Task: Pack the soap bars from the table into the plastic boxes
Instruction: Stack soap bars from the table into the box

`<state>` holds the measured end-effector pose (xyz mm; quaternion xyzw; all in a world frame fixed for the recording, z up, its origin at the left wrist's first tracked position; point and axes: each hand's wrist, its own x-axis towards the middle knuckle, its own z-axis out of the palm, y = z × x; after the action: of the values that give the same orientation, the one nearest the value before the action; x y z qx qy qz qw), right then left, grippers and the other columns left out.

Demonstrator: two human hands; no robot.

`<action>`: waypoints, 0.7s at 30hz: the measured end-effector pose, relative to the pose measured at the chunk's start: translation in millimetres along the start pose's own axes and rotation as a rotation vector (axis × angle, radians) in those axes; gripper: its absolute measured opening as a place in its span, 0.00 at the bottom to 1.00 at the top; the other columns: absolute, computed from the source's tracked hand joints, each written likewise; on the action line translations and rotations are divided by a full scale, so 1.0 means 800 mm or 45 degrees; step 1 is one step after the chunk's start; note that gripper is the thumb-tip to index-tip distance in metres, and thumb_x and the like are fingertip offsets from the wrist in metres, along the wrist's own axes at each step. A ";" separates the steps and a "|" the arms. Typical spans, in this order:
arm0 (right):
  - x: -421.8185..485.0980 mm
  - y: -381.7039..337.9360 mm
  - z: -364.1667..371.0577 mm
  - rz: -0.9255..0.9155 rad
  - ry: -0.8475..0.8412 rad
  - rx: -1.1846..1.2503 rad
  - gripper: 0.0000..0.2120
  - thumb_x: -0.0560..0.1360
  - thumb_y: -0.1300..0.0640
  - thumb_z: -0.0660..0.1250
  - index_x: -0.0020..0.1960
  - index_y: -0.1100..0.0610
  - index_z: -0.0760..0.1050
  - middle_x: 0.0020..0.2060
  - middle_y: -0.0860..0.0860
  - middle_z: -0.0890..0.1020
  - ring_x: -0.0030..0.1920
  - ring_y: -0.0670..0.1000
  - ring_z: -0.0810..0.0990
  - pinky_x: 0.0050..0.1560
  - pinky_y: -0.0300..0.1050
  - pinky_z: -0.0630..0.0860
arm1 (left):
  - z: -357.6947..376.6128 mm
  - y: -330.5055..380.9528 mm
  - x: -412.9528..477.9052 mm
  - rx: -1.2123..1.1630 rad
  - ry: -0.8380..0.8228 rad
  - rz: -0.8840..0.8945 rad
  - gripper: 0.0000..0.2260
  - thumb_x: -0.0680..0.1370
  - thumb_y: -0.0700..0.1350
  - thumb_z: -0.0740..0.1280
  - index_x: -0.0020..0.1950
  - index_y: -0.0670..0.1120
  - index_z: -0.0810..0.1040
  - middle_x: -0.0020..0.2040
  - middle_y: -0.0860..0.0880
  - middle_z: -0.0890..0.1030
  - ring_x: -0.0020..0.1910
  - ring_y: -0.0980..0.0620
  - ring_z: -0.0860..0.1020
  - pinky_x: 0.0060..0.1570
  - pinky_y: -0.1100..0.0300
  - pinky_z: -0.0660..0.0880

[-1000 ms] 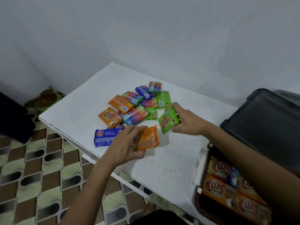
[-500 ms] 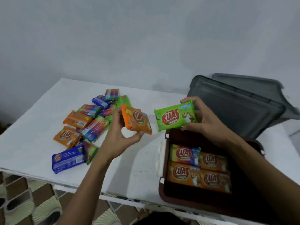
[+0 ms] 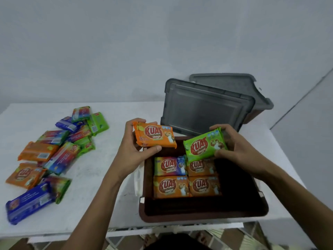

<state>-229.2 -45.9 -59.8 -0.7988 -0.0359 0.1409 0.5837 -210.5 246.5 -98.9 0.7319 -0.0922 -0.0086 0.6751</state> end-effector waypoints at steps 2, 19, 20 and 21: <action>-0.002 0.014 -0.001 0.048 -0.012 -0.048 0.25 0.74 0.70 0.68 0.64 0.49 0.66 0.56 0.53 0.79 0.53 0.50 0.83 0.47 0.47 0.82 | 0.010 -0.003 0.002 0.000 -0.015 -0.017 0.30 0.70 0.33 0.74 0.65 0.45 0.63 0.65 0.48 0.77 0.61 0.52 0.78 0.54 0.61 0.77; 0.004 0.078 0.029 0.303 0.053 -0.702 0.28 0.77 0.63 0.66 0.73 0.51 0.59 0.61 0.53 0.77 0.51 0.48 0.78 0.52 0.42 0.78 | 0.027 -0.009 0.006 0.094 0.033 -0.090 0.31 0.68 0.41 0.75 0.65 0.51 0.62 0.65 0.53 0.75 0.61 0.54 0.77 0.52 0.65 0.77; 0.003 0.079 0.032 0.300 0.050 -0.753 0.28 0.78 0.62 0.65 0.74 0.52 0.58 0.63 0.54 0.77 0.54 0.50 0.79 0.55 0.44 0.78 | 0.028 -0.009 0.006 0.093 0.033 -0.091 0.31 0.69 0.41 0.75 0.65 0.51 0.62 0.65 0.53 0.75 0.61 0.55 0.77 0.52 0.65 0.77; 0.003 0.079 0.034 0.307 0.042 -0.801 0.29 0.78 0.61 0.65 0.75 0.53 0.57 0.64 0.55 0.76 0.58 0.52 0.79 0.58 0.47 0.77 | 0.028 -0.009 0.005 0.094 0.034 -0.092 0.31 0.69 0.40 0.75 0.65 0.51 0.62 0.65 0.53 0.76 0.61 0.55 0.77 0.51 0.66 0.77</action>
<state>-241.1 -40.4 -127.7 -0.9406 0.0265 0.1779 0.2880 -208.5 223.9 -107.5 0.7592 -0.0570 -0.0200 0.6481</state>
